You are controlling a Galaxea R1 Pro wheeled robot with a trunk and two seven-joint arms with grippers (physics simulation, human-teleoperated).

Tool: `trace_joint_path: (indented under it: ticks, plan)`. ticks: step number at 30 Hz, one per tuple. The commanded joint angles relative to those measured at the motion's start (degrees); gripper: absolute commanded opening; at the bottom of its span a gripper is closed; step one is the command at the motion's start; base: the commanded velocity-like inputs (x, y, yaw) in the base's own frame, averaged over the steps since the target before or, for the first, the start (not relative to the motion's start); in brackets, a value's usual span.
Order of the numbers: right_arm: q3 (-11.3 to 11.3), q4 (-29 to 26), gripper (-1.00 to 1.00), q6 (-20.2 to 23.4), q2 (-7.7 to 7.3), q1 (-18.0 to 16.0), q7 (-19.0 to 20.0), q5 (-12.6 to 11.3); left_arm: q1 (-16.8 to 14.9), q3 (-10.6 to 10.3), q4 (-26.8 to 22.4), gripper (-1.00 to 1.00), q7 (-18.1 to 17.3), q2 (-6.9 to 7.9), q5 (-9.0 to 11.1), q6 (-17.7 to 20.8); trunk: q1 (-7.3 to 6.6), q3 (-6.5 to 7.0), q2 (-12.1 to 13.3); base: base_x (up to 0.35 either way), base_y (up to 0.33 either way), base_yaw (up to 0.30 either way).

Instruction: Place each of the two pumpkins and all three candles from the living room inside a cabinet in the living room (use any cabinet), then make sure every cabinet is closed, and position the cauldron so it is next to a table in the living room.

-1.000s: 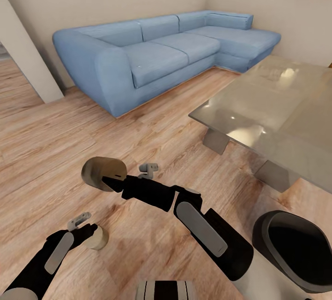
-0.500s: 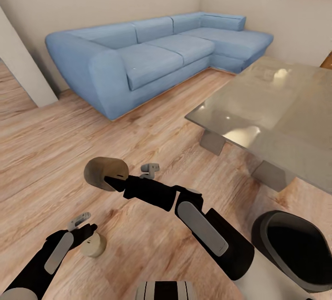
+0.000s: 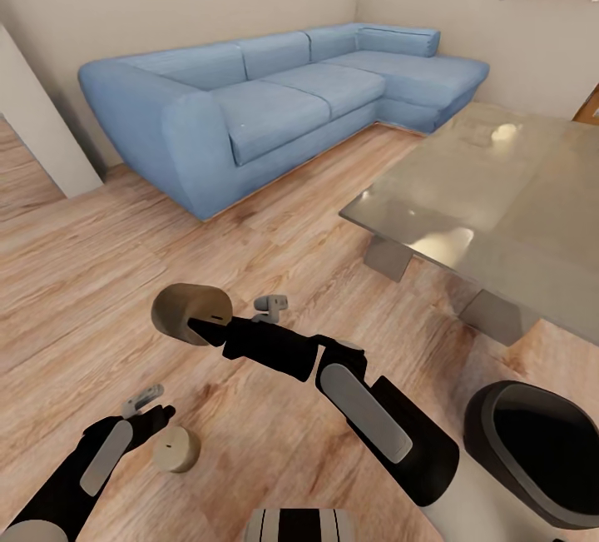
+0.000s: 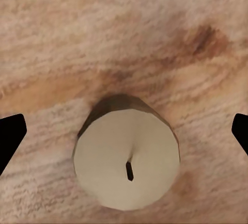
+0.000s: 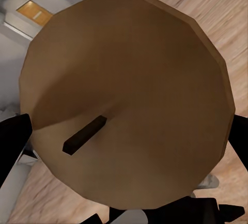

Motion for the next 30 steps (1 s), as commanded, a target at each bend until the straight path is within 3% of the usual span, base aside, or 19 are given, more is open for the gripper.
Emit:
trace_joint_path:
  ticks: [1,11,30]
  plan:
    - [-0.01,-0.04,-1.0,0.18,0.01,-0.04,-0.09,-0.34,0.0,-0.03,-0.1,1.0,0.48,0.03,0.6,0.17,-0.01,-0.04,-0.02,0.0,0.026,0.0]
    - [-0.01,-0.14,-1.0,0.25,0.01,-0.04,-0.09,-0.34,0.0,-0.12,-0.36,1.0,0.48,-0.03,0.59,0.09,-0.01,-0.04,-0.02,0.0,0.004,0.0]
    - [-0.01,-0.32,-1.0,0.27,0.01,-0.04,-0.09,-0.34,0.0,-0.47,0.14,1.0,0.48,-0.18,0.67,-2.38,0.48,-4.25,-0.27,0.0,0.0,0.0]
